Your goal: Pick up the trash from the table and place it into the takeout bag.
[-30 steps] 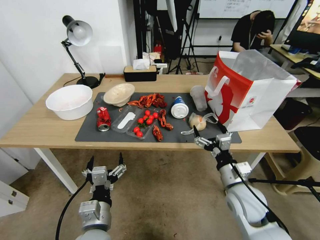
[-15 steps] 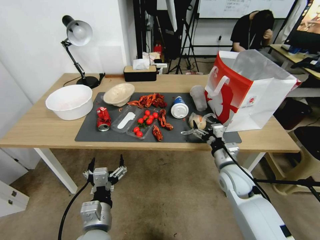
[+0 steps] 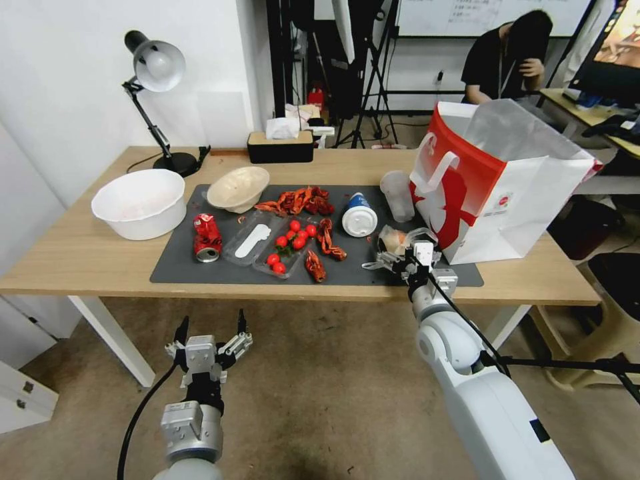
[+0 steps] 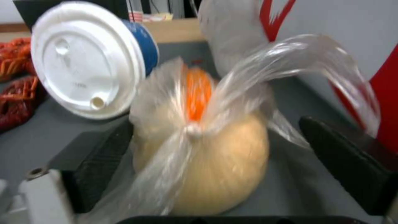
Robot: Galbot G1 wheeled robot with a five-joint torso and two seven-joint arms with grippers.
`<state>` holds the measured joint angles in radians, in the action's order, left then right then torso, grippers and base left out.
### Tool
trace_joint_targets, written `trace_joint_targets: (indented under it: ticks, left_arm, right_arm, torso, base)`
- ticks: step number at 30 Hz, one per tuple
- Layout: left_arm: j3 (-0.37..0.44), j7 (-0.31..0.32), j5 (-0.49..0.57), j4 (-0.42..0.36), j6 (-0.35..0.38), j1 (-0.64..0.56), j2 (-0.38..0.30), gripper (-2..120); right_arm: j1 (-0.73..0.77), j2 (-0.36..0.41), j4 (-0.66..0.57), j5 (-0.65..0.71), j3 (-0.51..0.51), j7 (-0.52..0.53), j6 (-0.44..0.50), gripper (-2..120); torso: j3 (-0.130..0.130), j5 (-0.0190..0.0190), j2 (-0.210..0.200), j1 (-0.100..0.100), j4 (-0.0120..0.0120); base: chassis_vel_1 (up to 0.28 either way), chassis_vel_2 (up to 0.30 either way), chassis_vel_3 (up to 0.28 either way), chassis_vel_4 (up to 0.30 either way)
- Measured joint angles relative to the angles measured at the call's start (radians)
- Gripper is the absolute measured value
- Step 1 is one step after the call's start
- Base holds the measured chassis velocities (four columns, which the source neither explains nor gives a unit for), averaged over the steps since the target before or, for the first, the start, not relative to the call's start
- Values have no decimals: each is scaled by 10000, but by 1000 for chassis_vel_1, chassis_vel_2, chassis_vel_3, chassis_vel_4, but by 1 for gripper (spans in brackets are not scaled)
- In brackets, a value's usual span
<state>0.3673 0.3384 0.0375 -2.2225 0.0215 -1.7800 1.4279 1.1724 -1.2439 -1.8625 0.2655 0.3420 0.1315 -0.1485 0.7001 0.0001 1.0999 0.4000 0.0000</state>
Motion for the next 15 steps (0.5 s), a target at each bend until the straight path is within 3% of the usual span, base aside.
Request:
trace_joint_targets:
  ticks: [2, 6, 7, 9, 15]
  left_arm:
    - [12, 1, -1, 29, -3, 27, 10, 100]
    - [19, 1, -1, 32, -6, 35, 12, 100]
    - [32, 5, 0, 37, -9, 37, 14, 100]
    - [37, 6, 0, 38, -10, 38, 14, 100]
    - [44, 30, -1, 118, -44, 35, 58, 100]
  right_arm:
    - [-350, -51, 237, 291, -234, 239, -322, 89]
    - [-497, -99, 340, 407, -355, 380, -481, 84]
    - [-627, -165, 432, 477, -444, 487, -611, 71]
    - [-673, -194, 460, 494, -472, 529, -647, 68]
    - [-996, -446, 629, 798, -603, 1427, -1354, 43]
  torso:
    - [0, -2, 0, 1, 0]
    - [0, -1, 0, 0, 1]
    - [0, -1, 0, 0, 1]
    - [0, -1, 0, 0, 1]
    - [-1, -3, 0, 0, 0]
  base:
    - [0, 0, 0, 0]
    - [0, 0, 0, 0]
    - [0, 0, 0, 0]
    - [0, 0, 0, 0]
    - [0, 0, 0, 0]
